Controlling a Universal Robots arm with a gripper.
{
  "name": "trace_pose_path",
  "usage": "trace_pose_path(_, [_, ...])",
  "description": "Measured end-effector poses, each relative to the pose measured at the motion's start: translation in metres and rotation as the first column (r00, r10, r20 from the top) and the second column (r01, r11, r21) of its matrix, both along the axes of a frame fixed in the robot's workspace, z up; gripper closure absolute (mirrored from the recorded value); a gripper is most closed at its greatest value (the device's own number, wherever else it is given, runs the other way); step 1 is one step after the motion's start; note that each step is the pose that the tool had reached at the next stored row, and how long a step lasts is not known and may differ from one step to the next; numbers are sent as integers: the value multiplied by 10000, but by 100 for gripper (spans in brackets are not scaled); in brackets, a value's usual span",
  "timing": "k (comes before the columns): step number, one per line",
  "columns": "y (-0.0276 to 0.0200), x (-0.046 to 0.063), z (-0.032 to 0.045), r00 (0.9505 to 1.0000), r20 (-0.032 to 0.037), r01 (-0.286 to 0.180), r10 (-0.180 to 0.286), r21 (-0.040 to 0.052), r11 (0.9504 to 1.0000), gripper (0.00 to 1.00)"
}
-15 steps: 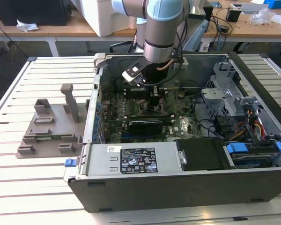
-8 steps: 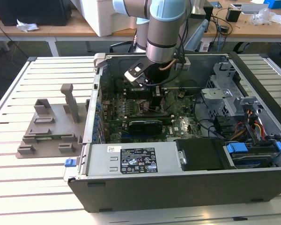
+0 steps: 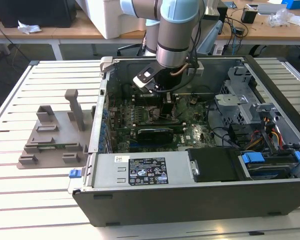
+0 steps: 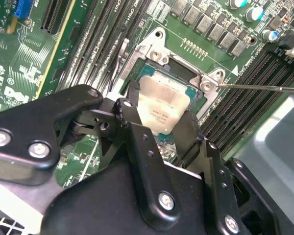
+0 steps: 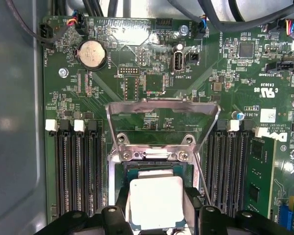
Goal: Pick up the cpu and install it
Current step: 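Place the cpu into insertion slot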
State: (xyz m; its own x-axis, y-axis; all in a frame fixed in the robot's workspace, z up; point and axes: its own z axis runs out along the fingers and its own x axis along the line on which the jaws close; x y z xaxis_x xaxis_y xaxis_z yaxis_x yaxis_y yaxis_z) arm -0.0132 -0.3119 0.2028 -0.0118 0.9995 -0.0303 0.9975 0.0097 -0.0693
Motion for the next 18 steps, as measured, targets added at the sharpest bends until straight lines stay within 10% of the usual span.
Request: trace_pose_path(18, [19,2,-1,9999,1,-103,103,121,9999,45])
